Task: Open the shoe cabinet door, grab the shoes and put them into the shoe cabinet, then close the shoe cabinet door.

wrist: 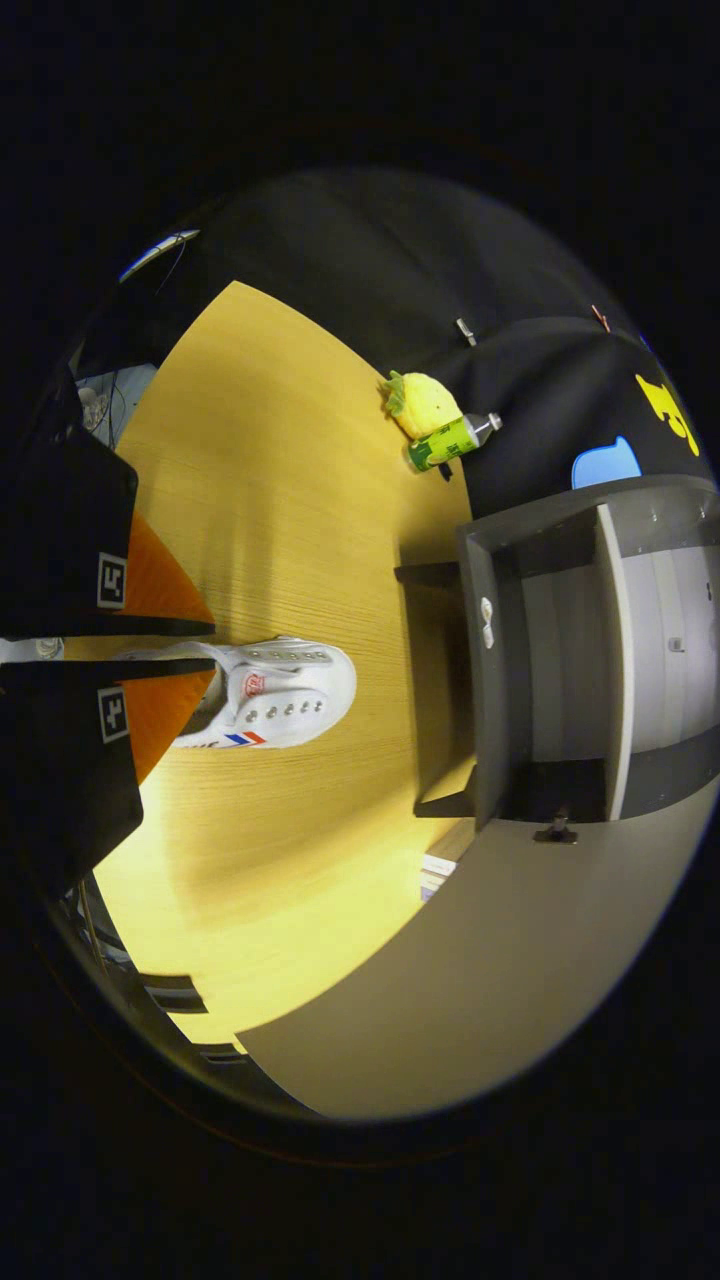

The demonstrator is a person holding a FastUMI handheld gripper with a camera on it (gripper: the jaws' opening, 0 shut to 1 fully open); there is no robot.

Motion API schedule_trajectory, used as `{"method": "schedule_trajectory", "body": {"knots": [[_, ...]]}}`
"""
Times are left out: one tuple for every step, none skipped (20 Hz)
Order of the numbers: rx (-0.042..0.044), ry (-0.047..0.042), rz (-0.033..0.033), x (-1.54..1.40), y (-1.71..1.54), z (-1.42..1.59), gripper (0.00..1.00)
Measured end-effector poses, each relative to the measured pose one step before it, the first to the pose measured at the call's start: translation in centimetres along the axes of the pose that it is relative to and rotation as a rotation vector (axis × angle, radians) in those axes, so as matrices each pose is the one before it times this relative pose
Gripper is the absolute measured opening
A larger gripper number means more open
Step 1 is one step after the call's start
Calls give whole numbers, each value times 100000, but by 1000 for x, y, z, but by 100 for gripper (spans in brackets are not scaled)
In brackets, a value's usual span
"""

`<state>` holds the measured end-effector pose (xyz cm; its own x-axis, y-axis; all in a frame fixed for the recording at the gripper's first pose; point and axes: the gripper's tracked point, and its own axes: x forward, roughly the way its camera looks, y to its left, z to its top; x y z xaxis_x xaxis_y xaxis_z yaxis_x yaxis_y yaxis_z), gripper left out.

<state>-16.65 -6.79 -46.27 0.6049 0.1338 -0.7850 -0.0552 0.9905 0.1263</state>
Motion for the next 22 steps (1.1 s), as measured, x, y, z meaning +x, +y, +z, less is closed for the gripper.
{"method": "schedule_trajectory", "body": {"knots": [[799,1311,-478,570,-26,-507,14],[615,1312,-802,652,-122,-543,14],[286,731,-511,517,-13,-240,14],[227,484,-662,501,-92,-202,14],[122,357,-553,520,-10,-76,14],[3,486,-643,514,-76,-177,14],[56,538,-456,557,18,-73,14],[164,289,-485,522,-15,-31,14],[287,-89,-301,512,32,64,14],[107,-330,-265,729,103,267,14],[9,-885,-6,401,163,279,14],[-426,-823,-445,431,-5,265,14],[-541,-495,-430,402,-80,255,14],[-140,-366,-8,211,-13,124,14],[422,-1114,-319,242,-52,369,14],[575,-891,195,260,97,208,14],[499,-1440,447,148,157,330,14],[693,-1879,507,235,164,346,14],[674,-2058,614,235,206,370,14],[244,-2006,396,207,139,290,14],[-461,-2305,-88,244,23,253,14],[-513,-2865,-313,235,53,232,14]]}}
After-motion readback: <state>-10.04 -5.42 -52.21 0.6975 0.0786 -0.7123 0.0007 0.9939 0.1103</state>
